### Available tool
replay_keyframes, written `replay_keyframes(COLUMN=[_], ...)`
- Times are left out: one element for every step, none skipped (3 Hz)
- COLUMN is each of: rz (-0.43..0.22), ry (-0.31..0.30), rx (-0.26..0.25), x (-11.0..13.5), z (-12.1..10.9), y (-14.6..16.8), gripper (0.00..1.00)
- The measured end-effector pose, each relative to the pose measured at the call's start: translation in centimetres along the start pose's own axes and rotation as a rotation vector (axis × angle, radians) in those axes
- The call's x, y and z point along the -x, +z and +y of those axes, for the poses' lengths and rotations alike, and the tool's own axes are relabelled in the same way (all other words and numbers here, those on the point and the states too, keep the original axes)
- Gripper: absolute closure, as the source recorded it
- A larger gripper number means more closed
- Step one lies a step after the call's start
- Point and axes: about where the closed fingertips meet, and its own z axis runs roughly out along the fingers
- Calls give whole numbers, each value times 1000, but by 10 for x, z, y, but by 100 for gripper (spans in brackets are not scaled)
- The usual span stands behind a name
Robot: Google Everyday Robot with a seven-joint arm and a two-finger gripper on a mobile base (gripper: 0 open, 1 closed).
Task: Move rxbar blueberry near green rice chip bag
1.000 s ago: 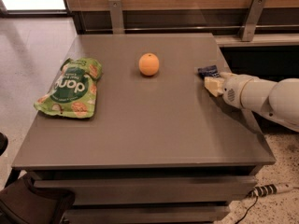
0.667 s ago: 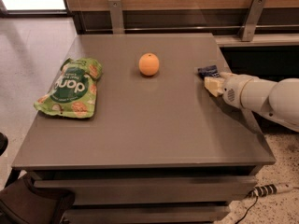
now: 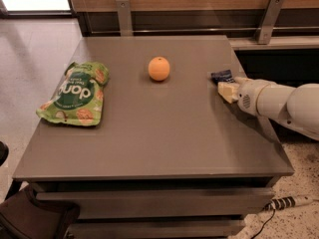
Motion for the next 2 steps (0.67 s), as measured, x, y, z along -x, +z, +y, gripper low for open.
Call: replay_keyframes(rz=[5,-1], ry=[-63,-128], rx=[-20,-36], x=[18,43], z=[5,11], y=[-13,-30], gripper=[100,100])
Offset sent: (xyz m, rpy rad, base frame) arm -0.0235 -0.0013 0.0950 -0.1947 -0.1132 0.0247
